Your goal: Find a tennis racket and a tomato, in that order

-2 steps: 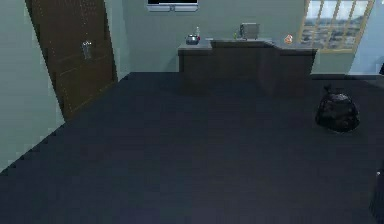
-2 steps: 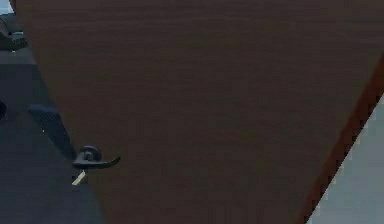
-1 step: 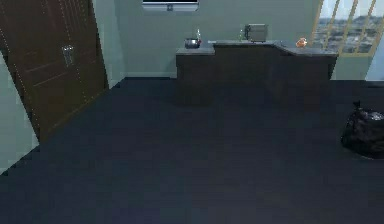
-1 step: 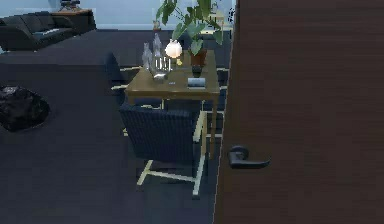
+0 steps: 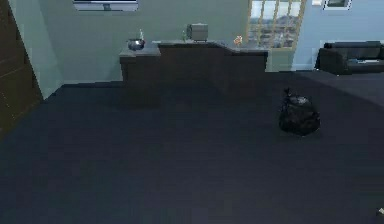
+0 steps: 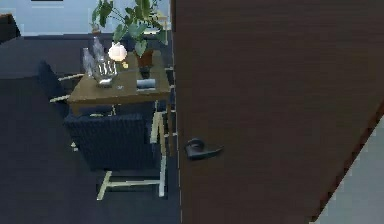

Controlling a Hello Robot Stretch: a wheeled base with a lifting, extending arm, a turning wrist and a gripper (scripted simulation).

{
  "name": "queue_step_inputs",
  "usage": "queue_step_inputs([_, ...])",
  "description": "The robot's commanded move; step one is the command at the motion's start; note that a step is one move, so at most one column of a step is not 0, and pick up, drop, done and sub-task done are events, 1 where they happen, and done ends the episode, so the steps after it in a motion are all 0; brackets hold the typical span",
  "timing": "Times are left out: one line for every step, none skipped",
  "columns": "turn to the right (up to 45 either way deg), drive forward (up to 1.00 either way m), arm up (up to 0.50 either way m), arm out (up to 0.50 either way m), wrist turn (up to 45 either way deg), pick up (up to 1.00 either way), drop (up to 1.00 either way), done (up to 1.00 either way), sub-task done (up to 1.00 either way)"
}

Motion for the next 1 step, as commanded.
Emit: queue_step_inputs([0.0, 1.0, 0.0, 0.0, 0.0, 0.0, 0.0, 0.0, 0.0])
